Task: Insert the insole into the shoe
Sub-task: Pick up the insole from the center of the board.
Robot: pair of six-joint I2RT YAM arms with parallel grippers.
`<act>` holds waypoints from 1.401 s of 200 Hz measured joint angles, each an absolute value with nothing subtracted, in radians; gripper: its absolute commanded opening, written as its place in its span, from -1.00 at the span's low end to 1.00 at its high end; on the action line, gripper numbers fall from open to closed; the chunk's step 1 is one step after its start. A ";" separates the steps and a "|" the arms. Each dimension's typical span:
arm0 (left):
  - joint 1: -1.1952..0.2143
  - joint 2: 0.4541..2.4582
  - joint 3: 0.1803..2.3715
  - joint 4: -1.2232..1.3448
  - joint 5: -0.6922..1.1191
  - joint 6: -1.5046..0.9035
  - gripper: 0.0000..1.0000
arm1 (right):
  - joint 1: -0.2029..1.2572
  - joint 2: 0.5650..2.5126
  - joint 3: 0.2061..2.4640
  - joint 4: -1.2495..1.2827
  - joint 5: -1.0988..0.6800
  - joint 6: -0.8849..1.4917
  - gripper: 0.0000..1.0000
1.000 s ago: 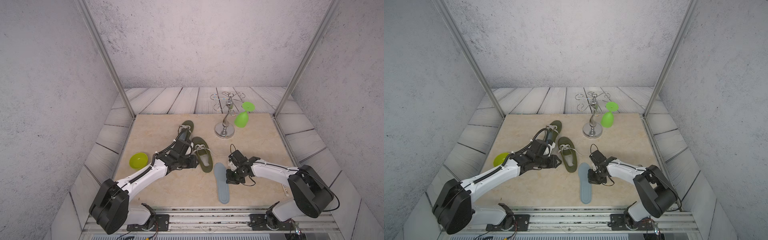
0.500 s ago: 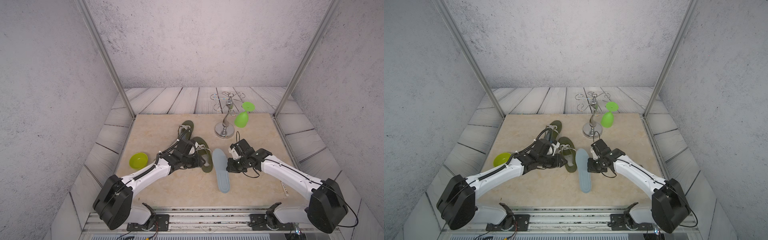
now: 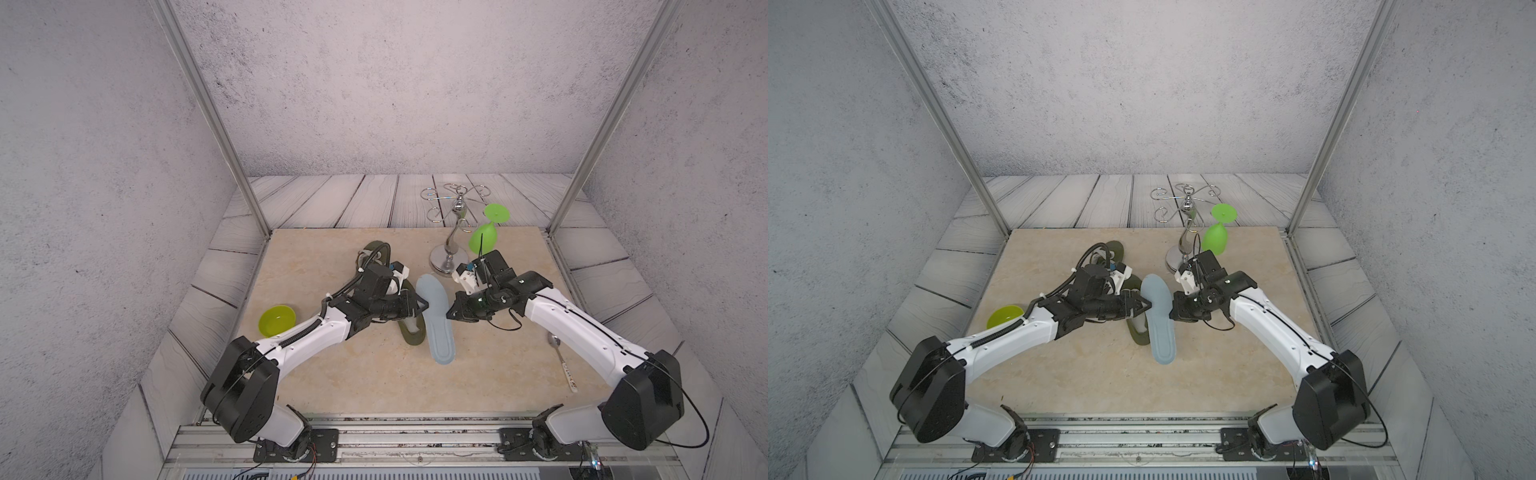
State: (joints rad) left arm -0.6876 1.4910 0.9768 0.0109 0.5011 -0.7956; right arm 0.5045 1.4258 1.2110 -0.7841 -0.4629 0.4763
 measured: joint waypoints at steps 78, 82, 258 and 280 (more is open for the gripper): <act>-0.688 1.533 0.977 0.086 0.486 -0.863 -1.00 | 0.501 1.490 1.298 -0.836 -0.508 0.431 0.29; -0.688 1.533 0.977 0.088 0.484 -0.870 -1.00 | 0.501 1.490 1.305 -0.842 -0.499 0.425 0.37; -0.686 1.600 0.925 0.461 0.433 -1.851 -1.00 | 0.597 1.367 1.553 -0.952 -0.135 0.014 0.99; -0.686 1.599 0.925 0.460 0.434 -1.856 -1.00 | 0.597 1.402 1.557 -0.993 -0.131 0.024 0.98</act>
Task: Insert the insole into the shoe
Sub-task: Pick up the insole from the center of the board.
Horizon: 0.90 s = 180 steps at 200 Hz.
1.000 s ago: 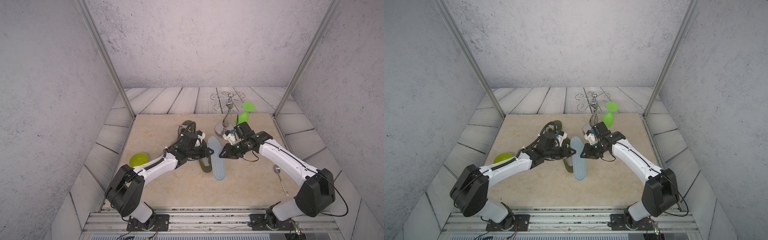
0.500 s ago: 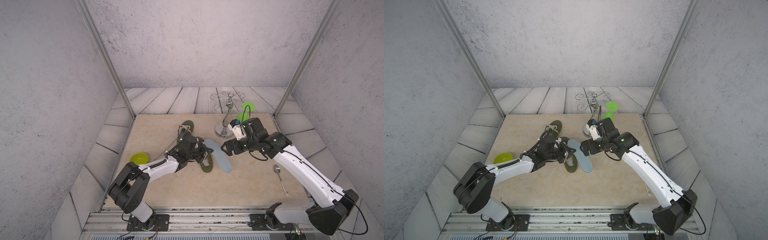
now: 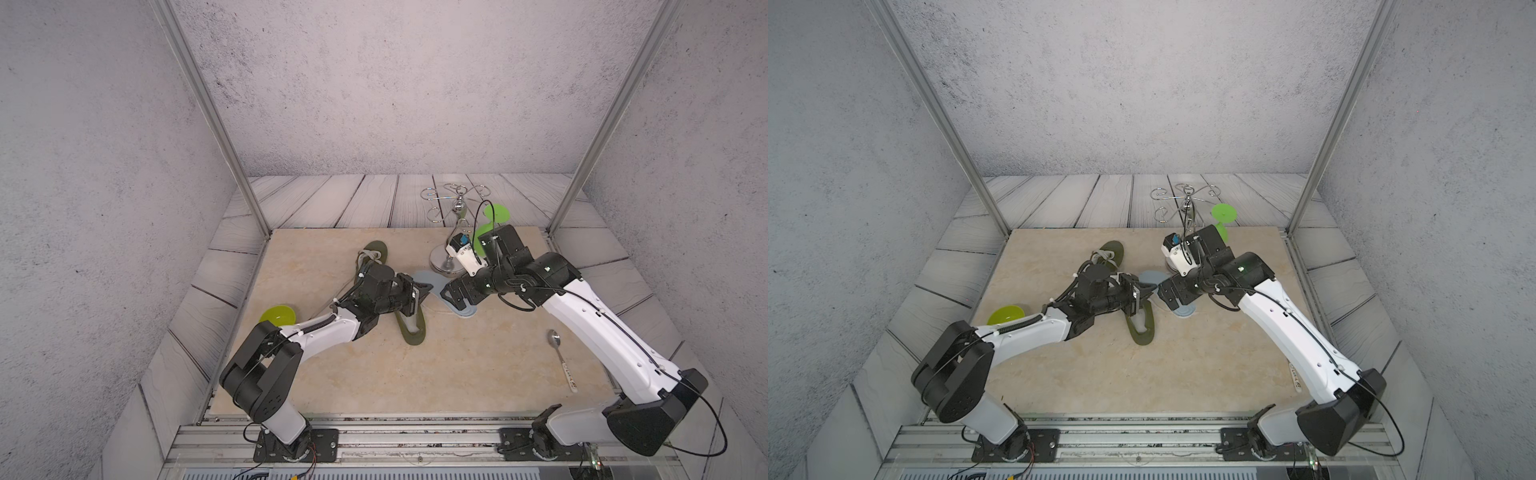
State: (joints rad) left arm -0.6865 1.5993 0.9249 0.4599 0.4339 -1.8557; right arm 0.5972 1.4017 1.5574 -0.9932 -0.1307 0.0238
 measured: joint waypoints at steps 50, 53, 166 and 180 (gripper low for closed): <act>-0.686 1.599 0.925 0.424 0.432 -1.829 -1.00 | 0.612 1.451 1.542 -1.021 -0.121 0.099 0.98; -0.686 1.599 0.926 0.422 0.432 -1.828 -1.00 | 0.614 1.451 1.539 -1.021 -0.120 0.099 0.98; -0.686 1.599 0.940 0.409 0.432 -1.813 -1.00 | 0.630 1.556 1.530 -1.075 -0.054 0.106 0.38; -0.686 1.599 0.940 0.409 0.432 -1.813 -1.00 | 0.630 1.561 1.534 -1.083 -0.054 0.109 0.27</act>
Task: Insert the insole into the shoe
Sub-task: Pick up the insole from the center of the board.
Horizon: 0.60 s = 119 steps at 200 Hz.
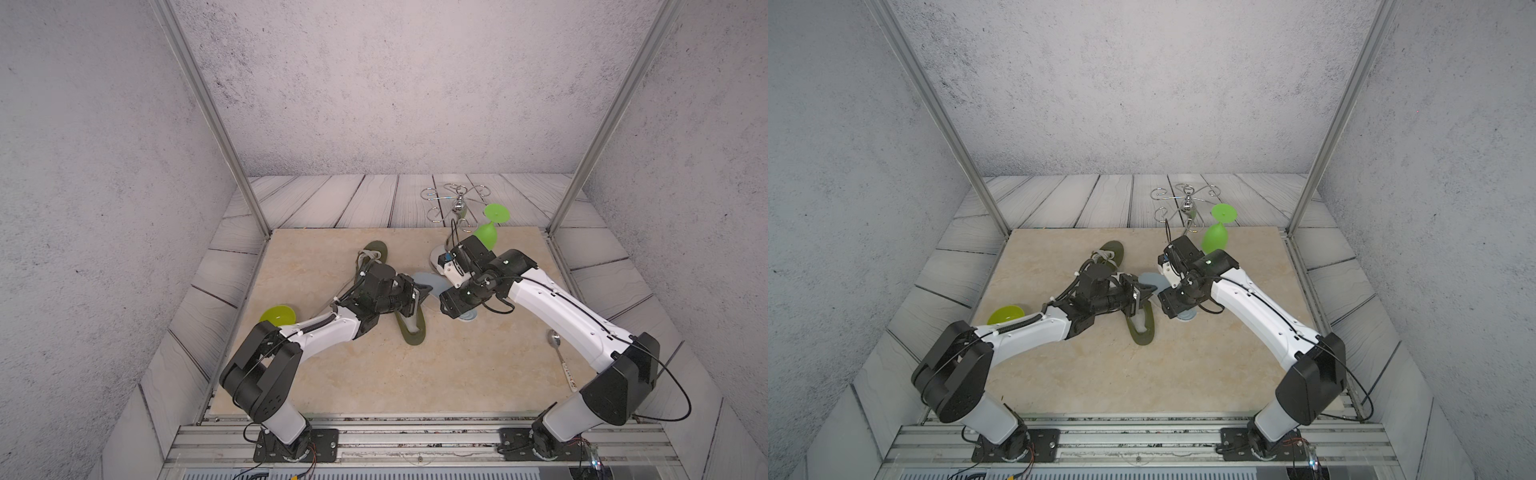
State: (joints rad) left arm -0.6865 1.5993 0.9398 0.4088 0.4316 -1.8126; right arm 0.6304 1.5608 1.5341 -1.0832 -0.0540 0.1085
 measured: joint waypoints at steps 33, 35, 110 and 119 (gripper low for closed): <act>-0.686 1.599 0.940 0.408 0.431 -1.809 -1.00 | 0.635 1.569 1.544 -1.096 -0.055 0.121 0.06; -0.686 1.599 0.940 0.408 0.431 -1.808 -1.00 | 0.635 1.569 1.544 -1.096 -0.056 0.121 0.05; -0.681 1.622 1.029 0.303 0.492 -1.664 -0.32 | 0.636 1.569 1.555 -1.132 -0.026 0.129 -0.12; -0.678 1.619 1.048 0.268 0.502 -1.625 -0.31 | 0.636 1.569 1.559 -1.139 -0.019 0.129 -0.13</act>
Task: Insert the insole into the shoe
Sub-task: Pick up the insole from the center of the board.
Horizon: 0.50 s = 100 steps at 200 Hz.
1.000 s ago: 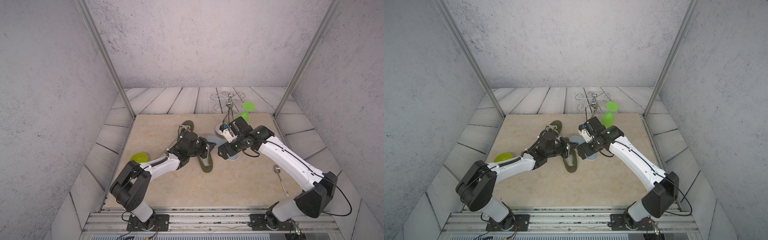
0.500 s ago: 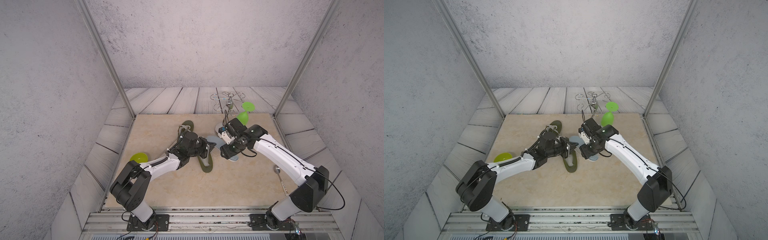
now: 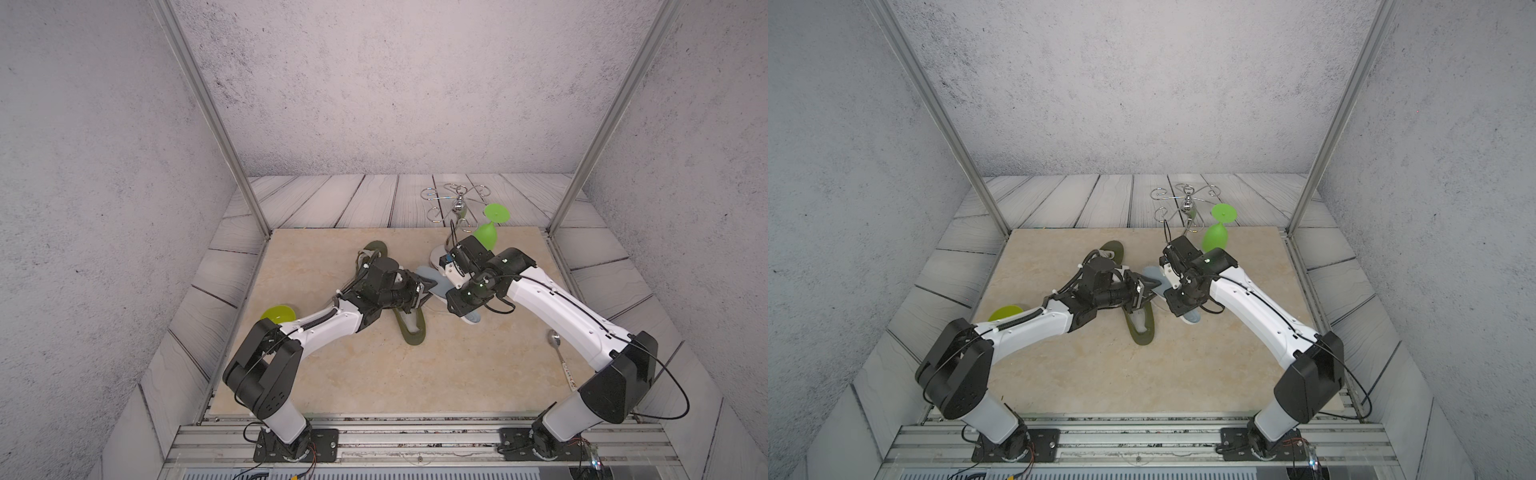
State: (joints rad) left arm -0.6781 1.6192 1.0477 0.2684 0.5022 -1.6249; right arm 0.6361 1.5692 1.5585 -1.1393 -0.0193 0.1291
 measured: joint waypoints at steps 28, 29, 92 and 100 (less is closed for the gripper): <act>-0.648 1.593 1.103 0.104 0.523 -1.485 -0.31 | 0.627 1.569 1.565 -1.168 0.007 0.134 -0.14; -0.646 1.592 1.106 0.092 0.524 -1.479 -0.31 | 0.627 1.569 1.565 -1.169 0.007 0.135 -0.14; -0.580 1.531 1.413 -0.479 0.375 -0.835 -0.36 | 0.584 1.477 1.433 -1.179 0.040 0.184 -0.19; -0.585 1.542 1.452 -0.533 0.349 -0.741 -0.37 | 0.580 1.451 1.413 -1.178 0.041 0.192 -0.19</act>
State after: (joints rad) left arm -0.5854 1.5417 1.4521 -0.5331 0.3489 -0.7406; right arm 0.5804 1.4509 1.4128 -1.1778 0.0406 0.1925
